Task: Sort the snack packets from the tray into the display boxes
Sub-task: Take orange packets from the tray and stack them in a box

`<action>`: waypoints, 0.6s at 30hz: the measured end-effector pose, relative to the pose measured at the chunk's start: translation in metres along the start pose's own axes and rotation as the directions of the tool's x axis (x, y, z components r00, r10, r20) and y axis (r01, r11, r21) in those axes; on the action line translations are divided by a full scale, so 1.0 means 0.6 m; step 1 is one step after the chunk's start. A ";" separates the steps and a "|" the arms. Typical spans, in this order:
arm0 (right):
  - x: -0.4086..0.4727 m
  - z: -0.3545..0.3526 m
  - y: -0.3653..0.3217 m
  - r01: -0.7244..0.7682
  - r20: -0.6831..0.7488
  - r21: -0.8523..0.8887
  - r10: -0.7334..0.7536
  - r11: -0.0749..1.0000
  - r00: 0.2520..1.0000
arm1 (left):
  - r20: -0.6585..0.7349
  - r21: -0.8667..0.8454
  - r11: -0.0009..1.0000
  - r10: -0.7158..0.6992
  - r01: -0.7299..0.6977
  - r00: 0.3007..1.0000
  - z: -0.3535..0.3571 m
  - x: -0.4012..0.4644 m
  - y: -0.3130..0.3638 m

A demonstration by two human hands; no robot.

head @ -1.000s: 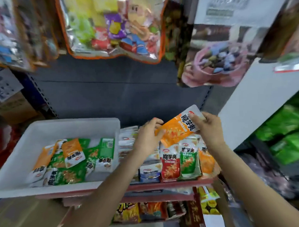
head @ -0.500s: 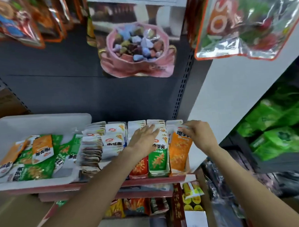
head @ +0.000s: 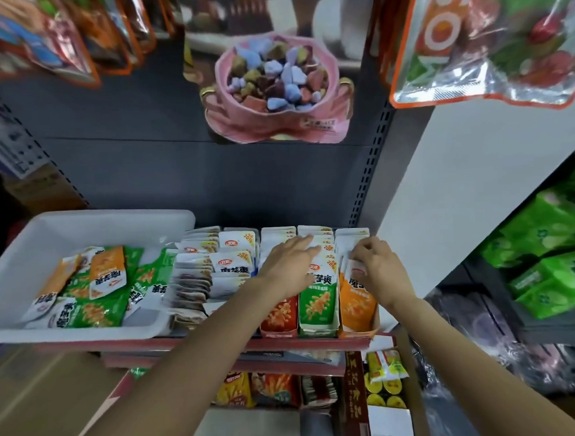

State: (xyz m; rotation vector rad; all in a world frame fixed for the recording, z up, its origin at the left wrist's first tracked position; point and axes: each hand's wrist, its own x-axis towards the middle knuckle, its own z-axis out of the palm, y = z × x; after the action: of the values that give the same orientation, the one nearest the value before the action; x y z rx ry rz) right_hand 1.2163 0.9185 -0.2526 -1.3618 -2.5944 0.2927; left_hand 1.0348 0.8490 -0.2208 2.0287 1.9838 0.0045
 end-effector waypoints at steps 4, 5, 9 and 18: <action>0.003 -0.014 -0.038 0.012 -0.046 0.091 -0.008 0.996 0.999 | -0.230 -0.167 0.986 -0.016 -0.023 0.973 -0.028 -0.035 -0.008; 0.006 -0.017 -0.056 0.022 -0.061 0.133 -0.014 0.991 0.998 | -0.286 -0.226 0.974 -0.041 -0.025 0.957 -0.035 -0.048 -0.013; 0.030 -0.027 -0.154 0.093 -0.078 0.304 -0.073 0.948 0.994 | -0.437 -0.461 0.887 -0.231 0.004 0.869 -0.048 -0.106 -0.063; 0.089 0.045 -0.456 0.277 -0.008 0.485 -0.313 0.829 0.950 | -0.299 -0.846 0.521 -0.644 0.117 0.704 -0.021 -0.234 -0.311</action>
State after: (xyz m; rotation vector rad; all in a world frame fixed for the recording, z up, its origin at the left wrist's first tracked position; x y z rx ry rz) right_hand 0.9641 0.8080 -0.2017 -0.7770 -2.4931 0.8801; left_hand 0.8439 0.7144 -0.2199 0.9708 2.1459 1.3286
